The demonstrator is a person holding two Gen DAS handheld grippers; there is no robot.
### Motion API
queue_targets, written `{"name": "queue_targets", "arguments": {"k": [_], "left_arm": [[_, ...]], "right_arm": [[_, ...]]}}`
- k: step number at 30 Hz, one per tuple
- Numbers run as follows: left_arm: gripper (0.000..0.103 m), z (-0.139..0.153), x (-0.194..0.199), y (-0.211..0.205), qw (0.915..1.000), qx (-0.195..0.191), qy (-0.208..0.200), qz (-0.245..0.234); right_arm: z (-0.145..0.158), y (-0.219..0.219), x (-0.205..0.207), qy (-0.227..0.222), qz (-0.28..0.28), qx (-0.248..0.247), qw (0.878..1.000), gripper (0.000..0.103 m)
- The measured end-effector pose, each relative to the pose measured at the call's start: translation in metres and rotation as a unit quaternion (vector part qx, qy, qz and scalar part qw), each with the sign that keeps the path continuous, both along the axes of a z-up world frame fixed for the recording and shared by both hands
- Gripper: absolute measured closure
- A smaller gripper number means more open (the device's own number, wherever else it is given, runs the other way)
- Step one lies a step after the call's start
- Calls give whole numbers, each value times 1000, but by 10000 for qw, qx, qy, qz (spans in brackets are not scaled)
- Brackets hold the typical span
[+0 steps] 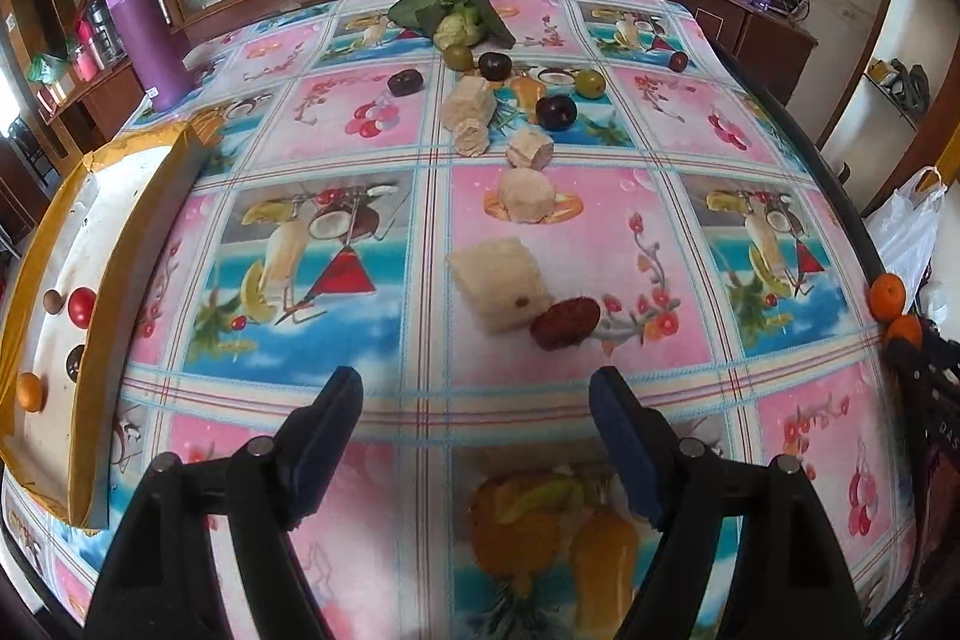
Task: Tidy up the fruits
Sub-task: 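Grasp an orange with the right tool while the left tool grasps a beige cube, then carry the orange and beige cube into the white tray and open both tools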
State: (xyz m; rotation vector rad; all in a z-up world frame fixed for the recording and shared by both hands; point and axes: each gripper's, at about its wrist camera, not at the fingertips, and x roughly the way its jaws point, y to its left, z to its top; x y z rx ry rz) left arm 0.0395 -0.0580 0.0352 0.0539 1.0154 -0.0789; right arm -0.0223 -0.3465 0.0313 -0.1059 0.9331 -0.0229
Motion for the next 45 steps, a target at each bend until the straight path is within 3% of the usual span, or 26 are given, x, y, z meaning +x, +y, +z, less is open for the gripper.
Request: {"name": "queue_targets", "arguments": {"k": [7, 10, 11, 12, 13, 14, 15, 25, 45], "left_arm": [[23, -4, 33, 13, 9979, -517, 159, 353], [24, -8, 43, 10, 9974, -568, 208, 382], [28, -10, 45, 9, 9974, -566, 229, 394], [43, -13, 47, 10, 9970, -603, 281, 391], [52, -17, 49, 11, 9961, -714, 384, 358], [55, -17, 48, 12, 9961, -745, 298, 365], [68, -16, 48, 11, 9962, -774, 248, 297], [70, -13, 28, 38, 9953, -892, 233, 282], [70, 15, -70, 126, 9944, -792, -277, 637]], "right_arm": [[15, 12, -11, -159, 195, 450, 9987, 71], [16, 23, -12, -143, 311, 569, 9978, 70], [16, 28, -11, -127, 361, 619, 9973, 70], [16, 32, -11, -118, 401, 647, 9970, 70], [16, 36, -11, -116, 447, 660, 9968, 70], [17, 41, -11, -115, 505, 658, 9965, 70], [17, 46, -10, -113, 562, 654, 9962, 70], [17, 89, -13, -88, 915, 716, 9932, 70], [18, 198, -8, 29, 1610, 857, 9832, 70]]}}
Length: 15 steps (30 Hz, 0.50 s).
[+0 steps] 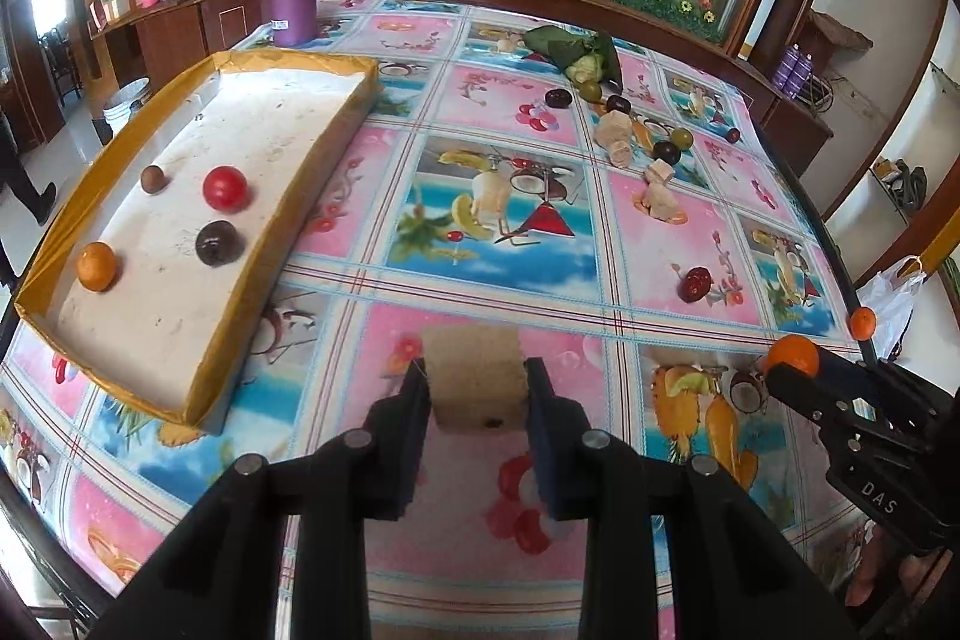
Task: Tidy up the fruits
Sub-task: 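Carry the orange and beige cube into the white tray and open both tools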
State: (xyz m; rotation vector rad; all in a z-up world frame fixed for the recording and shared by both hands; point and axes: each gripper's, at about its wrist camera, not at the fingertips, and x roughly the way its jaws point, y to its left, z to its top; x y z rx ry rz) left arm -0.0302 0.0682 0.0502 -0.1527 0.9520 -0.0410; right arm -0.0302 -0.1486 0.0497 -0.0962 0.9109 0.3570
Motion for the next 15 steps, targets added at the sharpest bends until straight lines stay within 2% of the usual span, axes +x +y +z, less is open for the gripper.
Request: {"name": "queue_targets", "arguments": {"k": [4, 15], "left_arm": [[70, 7, -6, 19, 9999, -46, -83, 92], [70, 15, -14, 90, 9968, -135, -229, 750]], "right_arm": [[3, 30, 1, -18, 267, -43, 9996, 70], [8, 106, 3, -78, 913, -170, 9956, 70]]}}
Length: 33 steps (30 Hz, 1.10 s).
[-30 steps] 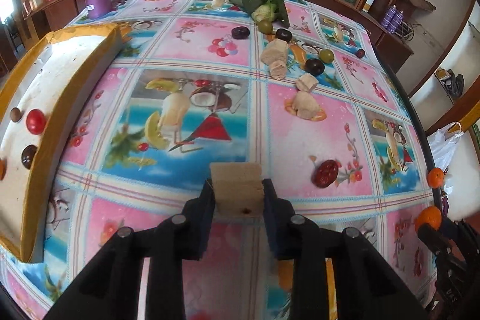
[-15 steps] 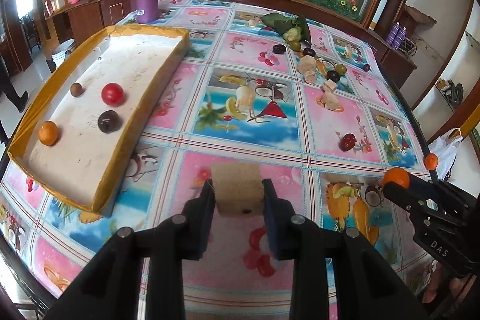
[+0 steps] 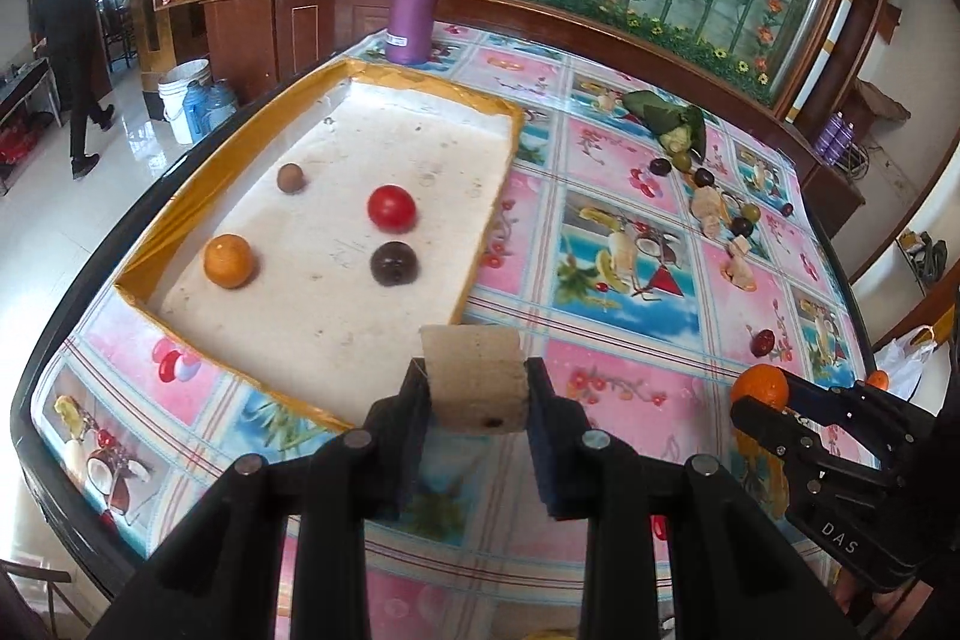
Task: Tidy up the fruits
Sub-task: 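Carry the orange and beige cube into the white tray and open both tools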
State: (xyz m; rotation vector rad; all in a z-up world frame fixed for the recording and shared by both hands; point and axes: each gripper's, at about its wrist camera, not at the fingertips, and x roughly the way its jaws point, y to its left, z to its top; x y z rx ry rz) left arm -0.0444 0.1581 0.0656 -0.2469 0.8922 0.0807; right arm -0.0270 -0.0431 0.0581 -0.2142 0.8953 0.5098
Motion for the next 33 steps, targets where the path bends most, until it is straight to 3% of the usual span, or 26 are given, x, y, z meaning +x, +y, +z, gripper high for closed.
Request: {"name": "queue_targets", "arguments": {"k": [16, 25, 33], "left_arm": [[70, -1, 10, 87, 9976, 41, 45, 683], [70, -4, 49, 122, 9963, 115, 61, 855], [70, -6, 78, 120, 9970, 223, 66, 732]], "right_arm": [[15, 94, 27, -231, 804, -115, 9964, 70], [36, 142, 84, -373, 796, 248, 9958, 70], [25, 181, 128, -152, 805, 331, 9961, 70]]}}
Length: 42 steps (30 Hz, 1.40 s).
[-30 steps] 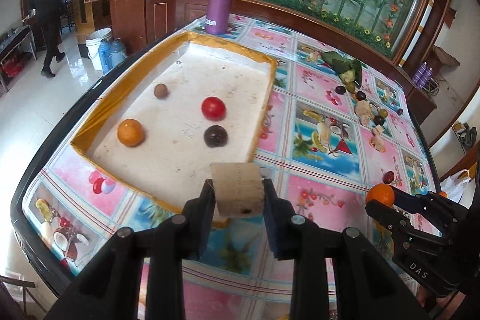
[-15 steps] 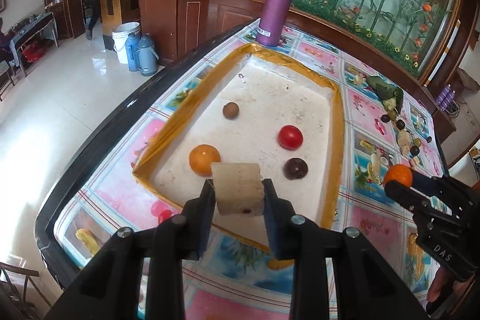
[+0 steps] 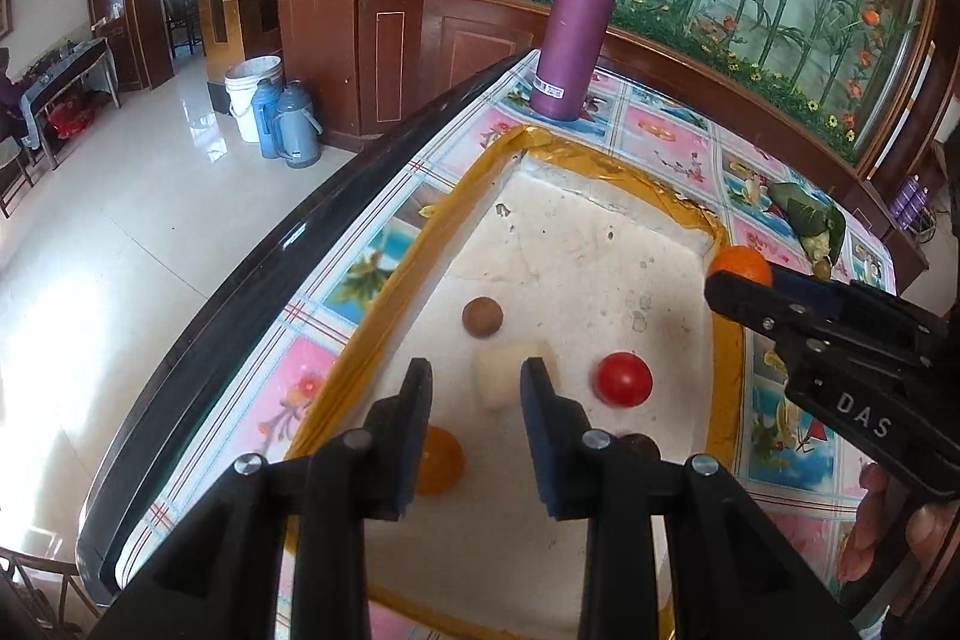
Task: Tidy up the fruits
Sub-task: 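Carry the orange and beige cube into the white tray and open both tools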
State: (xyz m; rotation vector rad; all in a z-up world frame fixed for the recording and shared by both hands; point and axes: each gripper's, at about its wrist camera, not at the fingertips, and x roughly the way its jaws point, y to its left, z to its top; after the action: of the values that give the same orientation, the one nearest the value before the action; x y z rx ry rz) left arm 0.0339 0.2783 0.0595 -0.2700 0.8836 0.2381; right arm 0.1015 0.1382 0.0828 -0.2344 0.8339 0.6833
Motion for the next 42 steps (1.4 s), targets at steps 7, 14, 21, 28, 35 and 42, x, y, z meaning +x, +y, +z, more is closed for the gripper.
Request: {"name": "queue_targets", "arguments": {"k": [7, 14, 21, 28, 35, 42], "left_arm": [[70, -21, 18, 8, 9995, -155, 287, 3], [70, -34, 26, 7, 9984, -87, 553, 30], [52, -34, 23, 10, 9982, 123, 571, 112], [45, -30, 16, 10, 9982, 262, 520, 168], [39, -21, 3, 0, 9977, 562, 350, 148], [29, -10, -17, -12, 9970, 751, 142, 151]], "right_arm": [[-24, 18, 24, 183, 51, -317, 9993, 70], [-33, 18, 47, 251, -127, -320, 9991, 70], [-43, 19, 60, 299, -235, -573, 9976, 70], [-43, 21, 52, 248, -224, -687, 9971, 69], [-26, 3, 22, 48, -262, -595, 9979, 63], [-9, -24, -24, -106, -310, -381, 9987, 57]]}}
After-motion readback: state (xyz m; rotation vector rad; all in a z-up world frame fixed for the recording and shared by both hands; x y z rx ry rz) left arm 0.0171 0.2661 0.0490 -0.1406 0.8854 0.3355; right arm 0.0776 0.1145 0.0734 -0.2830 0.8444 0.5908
